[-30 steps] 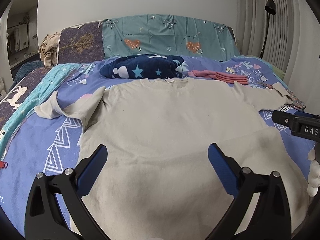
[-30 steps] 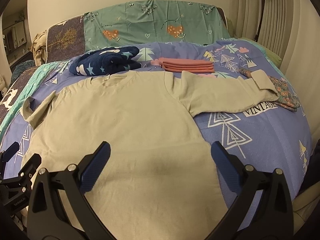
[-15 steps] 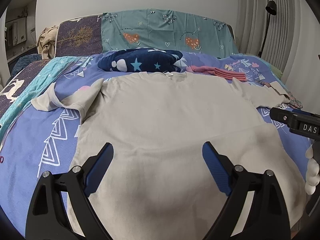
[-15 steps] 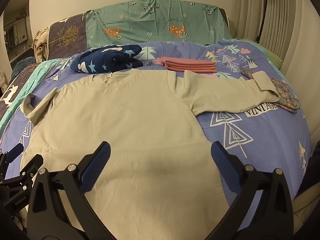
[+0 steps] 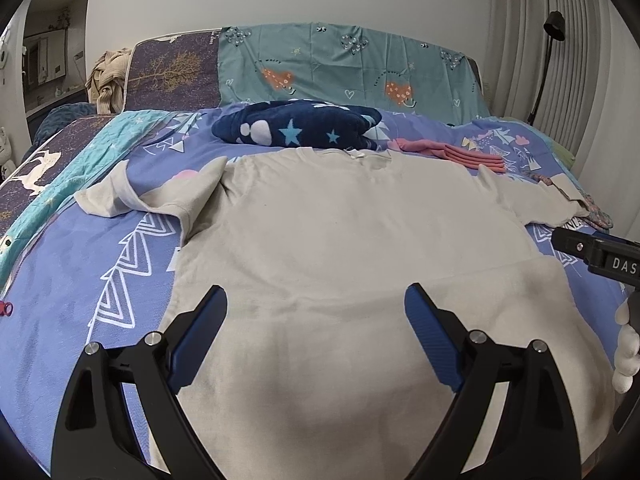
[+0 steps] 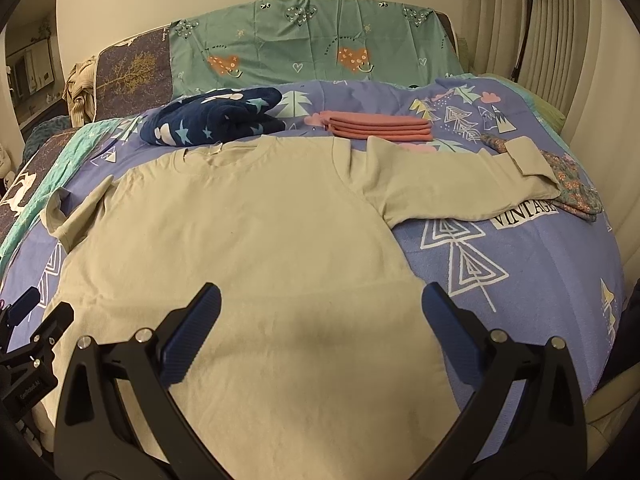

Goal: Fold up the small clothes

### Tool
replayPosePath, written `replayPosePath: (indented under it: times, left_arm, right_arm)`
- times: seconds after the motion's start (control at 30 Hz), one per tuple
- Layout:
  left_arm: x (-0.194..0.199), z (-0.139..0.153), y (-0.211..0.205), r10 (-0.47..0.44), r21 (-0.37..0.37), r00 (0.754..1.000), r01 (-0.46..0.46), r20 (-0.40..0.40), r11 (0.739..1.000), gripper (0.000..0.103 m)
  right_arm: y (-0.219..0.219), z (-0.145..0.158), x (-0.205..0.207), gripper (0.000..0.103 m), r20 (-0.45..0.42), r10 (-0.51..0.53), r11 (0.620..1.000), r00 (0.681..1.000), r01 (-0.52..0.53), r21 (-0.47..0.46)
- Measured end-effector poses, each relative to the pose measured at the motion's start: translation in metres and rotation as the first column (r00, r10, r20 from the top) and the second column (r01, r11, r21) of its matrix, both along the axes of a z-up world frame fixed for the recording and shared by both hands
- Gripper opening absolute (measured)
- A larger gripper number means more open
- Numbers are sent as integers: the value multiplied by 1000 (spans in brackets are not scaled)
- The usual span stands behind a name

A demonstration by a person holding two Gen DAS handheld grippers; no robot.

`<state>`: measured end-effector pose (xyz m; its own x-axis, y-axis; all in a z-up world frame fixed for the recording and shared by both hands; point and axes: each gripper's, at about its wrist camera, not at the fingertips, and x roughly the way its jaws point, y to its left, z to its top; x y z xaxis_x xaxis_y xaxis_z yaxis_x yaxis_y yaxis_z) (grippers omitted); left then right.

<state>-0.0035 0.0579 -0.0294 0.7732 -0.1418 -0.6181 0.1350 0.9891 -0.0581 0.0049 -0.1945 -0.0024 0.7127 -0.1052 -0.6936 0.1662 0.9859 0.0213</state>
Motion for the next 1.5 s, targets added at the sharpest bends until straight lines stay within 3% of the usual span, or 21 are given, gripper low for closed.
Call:
replayPosePath:
  times: [0.33, 0.8, 1.17, 1.3, 1.5]
  left_arm:
    - [13, 4, 25, 78, -5, 997, -78, -10, 997, 91]
    - [26, 1, 41, 105, 3, 994, -105, -20, 994, 91]
    - [54, 15, 73, 169, 47, 986, -169, 7, 984, 82]
    - [93, 29, 119, 304, 101, 953, -303, 6, 948, 82]
    - [183, 37, 204, 535, 142, 844, -524, -49, 840, 83]
  right_arm:
    - [1, 0, 7, 101, -5, 2, 1000, 1000, -2, -15]
    - [3, 0, 15, 101, -10, -2, 999, 1000, 2, -34]
    - [1, -3, 26, 101, -16, -5, 999, 1000, 4, -49]
    - [-5, -7, 34, 101, -27, -15, 998, 1000, 13, -57]
    - [-14, -22, 47, 101, -60, -37, 998, 998, 33, -55]
